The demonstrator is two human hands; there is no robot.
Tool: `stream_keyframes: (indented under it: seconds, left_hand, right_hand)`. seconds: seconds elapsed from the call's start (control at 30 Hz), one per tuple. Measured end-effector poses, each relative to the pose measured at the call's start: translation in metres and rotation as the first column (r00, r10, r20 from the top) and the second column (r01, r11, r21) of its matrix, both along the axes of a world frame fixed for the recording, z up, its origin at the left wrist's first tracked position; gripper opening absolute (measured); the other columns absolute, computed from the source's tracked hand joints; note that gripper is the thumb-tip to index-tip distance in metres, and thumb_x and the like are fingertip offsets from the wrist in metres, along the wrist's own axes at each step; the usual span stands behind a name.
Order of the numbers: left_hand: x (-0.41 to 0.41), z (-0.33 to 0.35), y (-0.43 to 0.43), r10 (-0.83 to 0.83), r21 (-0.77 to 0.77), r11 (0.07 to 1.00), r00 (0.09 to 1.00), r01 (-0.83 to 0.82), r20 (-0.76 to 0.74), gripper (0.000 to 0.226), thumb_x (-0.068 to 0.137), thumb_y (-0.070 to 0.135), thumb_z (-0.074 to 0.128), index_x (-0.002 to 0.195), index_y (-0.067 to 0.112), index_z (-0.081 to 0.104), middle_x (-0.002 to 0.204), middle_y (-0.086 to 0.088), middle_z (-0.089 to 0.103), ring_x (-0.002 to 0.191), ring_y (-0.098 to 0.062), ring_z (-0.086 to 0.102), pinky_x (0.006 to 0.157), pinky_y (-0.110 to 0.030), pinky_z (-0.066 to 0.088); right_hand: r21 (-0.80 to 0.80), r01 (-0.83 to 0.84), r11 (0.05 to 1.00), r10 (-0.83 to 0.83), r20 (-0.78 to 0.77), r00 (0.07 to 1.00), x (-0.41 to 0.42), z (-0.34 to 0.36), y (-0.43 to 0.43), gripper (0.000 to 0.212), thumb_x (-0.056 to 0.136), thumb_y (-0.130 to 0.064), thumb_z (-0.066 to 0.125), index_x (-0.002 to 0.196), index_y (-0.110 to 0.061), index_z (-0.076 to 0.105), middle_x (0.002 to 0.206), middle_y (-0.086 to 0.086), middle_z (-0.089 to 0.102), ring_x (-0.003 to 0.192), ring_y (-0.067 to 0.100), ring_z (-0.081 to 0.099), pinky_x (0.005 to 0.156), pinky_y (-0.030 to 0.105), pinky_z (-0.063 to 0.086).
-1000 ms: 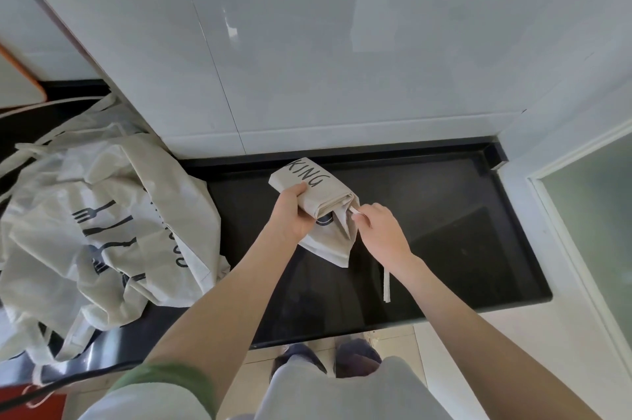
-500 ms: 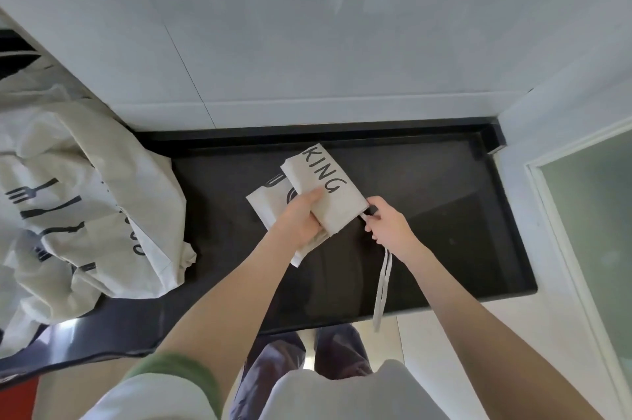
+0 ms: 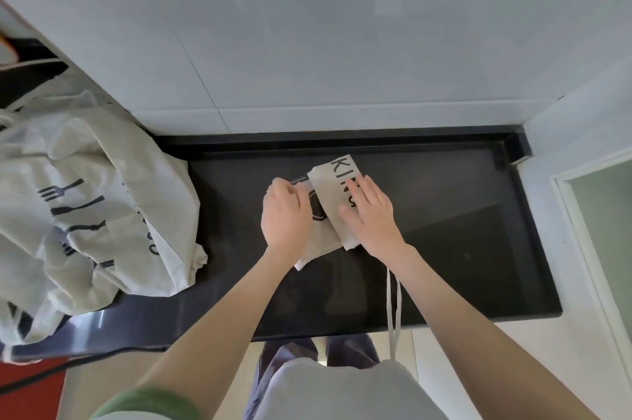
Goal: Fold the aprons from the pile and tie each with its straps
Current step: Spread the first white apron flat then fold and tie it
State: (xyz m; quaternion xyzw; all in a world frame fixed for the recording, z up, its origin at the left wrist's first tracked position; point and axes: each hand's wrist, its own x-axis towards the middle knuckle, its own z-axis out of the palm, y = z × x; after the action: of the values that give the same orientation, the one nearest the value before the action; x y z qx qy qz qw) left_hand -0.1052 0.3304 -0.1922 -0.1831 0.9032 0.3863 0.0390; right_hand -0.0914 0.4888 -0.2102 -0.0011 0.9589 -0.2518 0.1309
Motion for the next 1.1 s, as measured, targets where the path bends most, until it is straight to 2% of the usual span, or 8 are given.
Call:
stream_keyframes:
  seconds: [0.2, 0.37, 0.63, 0.7, 0.8, 0.93, 1.03, 1.1]
  left_hand:
    - [-0.007, -0.019, -0.048, 0.111, -0.024, 0.993, 0.887, -0.112, 0.447, 0.049, 0.097, 0.052, 0.039, 0.107, 0.005, 0.044, 0.094, -0.007, 0.057, 0.08, -0.02, 0.058, 0.064, -0.029, 0.043]
    - [-0.014, -0.021, -0.036, -0.087, 0.048, 0.996, 0.924, 0.074, 0.372, 0.03, 0.098, 0.029, 0.044, 0.098, 0.001, 0.056, 0.071, 0.001, 0.053, 0.06, -0.011, 0.049, 0.049, -0.025, 0.034]
    - [-0.014, -0.014, -0.043, -0.125, 0.031, 0.992, 0.921, 0.122, 0.369, 0.032, 0.097, 0.006, 0.044, 0.127, 0.004, 0.035, 0.112, -0.015, 0.059, 0.087, -0.023, 0.058, 0.073, -0.033, 0.052]
    - [-0.003, -0.013, -0.038, -0.164, -0.148, 0.969, 0.96, 0.2, 0.225, 0.047, 0.092, 0.006, 0.051, 0.135, 0.006, 0.033, 0.13, -0.014, 0.048, 0.112, -0.027, 0.051, 0.094, -0.036, 0.047]
    - [0.007, -0.013, -0.03, -0.48, -0.407, 0.797, 0.877, 0.447, 0.023, 0.06, 0.09, 0.02, 0.055, 0.145, 0.013, 0.032, 0.155, -0.012, 0.024, 0.142, -0.03, 0.024, 0.117, -0.043, 0.016]
    - [0.017, -0.034, -0.041, -0.726, -0.493, 0.379, 0.582, 0.783, 0.367, 0.065, 0.102, 0.048, 0.025, 0.155, 0.023, -0.002, 0.162, -0.007, -0.011, 0.148, -0.027, -0.016, 0.114, -0.053, -0.012]
    - [0.023, -0.047, -0.052, -0.719, -0.445, 0.326, 0.525, 0.834, 0.456, 0.068, 0.099, 0.059, 0.014, 0.151, 0.029, -0.018, 0.159, -0.006, -0.023, 0.144, -0.029, -0.024, 0.114, -0.055, -0.011]
    - [0.022, -0.045, -0.054, -0.729, -0.449, 0.284, 0.495, 0.847, 0.472, 0.069, 0.097, 0.063, 0.014, 0.148, 0.035, -0.024, 0.157, -0.008, -0.027, 0.143, -0.032, -0.027, 0.114, -0.058, -0.011]
  right_hand:
    - [0.209, -0.07, 0.975, 0.049, 0.102, 0.994, -0.005, -0.012, -0.019, 0.082, 0.093, -0.057, 0.043, 0.154, -0.029, -0.003, 0.163, 0.002, -0.008, 0.148, 0.017, -0.016, 0.118, 0.046, -0.006]
    - [0.301, -0.089, 0.95, 0.056, 0.115, 0.992, -0.001, -0.021, -0.022, 0.081, 0.096, -0.058, 0.035, 0.152, -0.028, -0.013, 0.162, 0.005, -0.011, 0.148, 0.022, -0.015, 0.118, 0.051, -0.001]
    - [0.346, -0.06, 0.936, 0.002, 0.166, 0.986, -0.004, -0.023, -0.021, 0.071, 0.1, -0.053, 0.023, 0.152, -0.025, -0.017, 0.162, 0.006, -0.014, 0.148, 0.026, -0.013, 0.119, 0.049, 0.0]
    - [0.335, -0.022, 0.942, -0.046, 0.193, 0.98, -0.007, -0.024, -0.026, 0.07, 0.101, -0.052, 0.021, 0.152, -0.024, -0.017, 0.161, 0.006, -0.016, 0.148, 0.025, -0.014, 0.119, 0.049, -0.001]
    - [0.319, 0.029, 0.947, -0.105, 0.224, 0.969, -0.011, -0.022, -0.031, 0.069, 0.101, -0.053, 0.019, 0.151, -0.023, -0.019, 0.161, 0.006, -0.016, 0.148, 0.025, -0.015, 0.119, 0.048, -0.001]
    - [0.31, 0.057, 0.949, -0.112, 0.163, 0.98, -0.011, -0.019, -0.029, 0.067, 0.1, -0.054, 0.019, 0.154, -0.025, -0.01, 0.163, 0.006, -0.004, 0.149, 0.027, 0.001, 0.119, 0.048, 0.009]
    - [0.355, 0.054, 0.933, -0.055, -0.007, 0.998, -0.009, -0.018, -0.029, 0.073, 0.096, -0.059, 0.033, 0.155, -0.027, 0.005, 0.16, 0.01, 0.017, 0.143, 0.03, 0.023, 0.112, 0.052, 0.023]
    - [0.402, -0.044, 0.914, 0.057, -0.022, 0.998, -0.007, -0.024, -0.032, 0.076, 0.095, -0.06, 0.033, 0.154, -0.029, -0.001, 0.161, 0.012, 0.013, 0.146, 0.033, 0.016, 0.113, 0.055, 0.019]
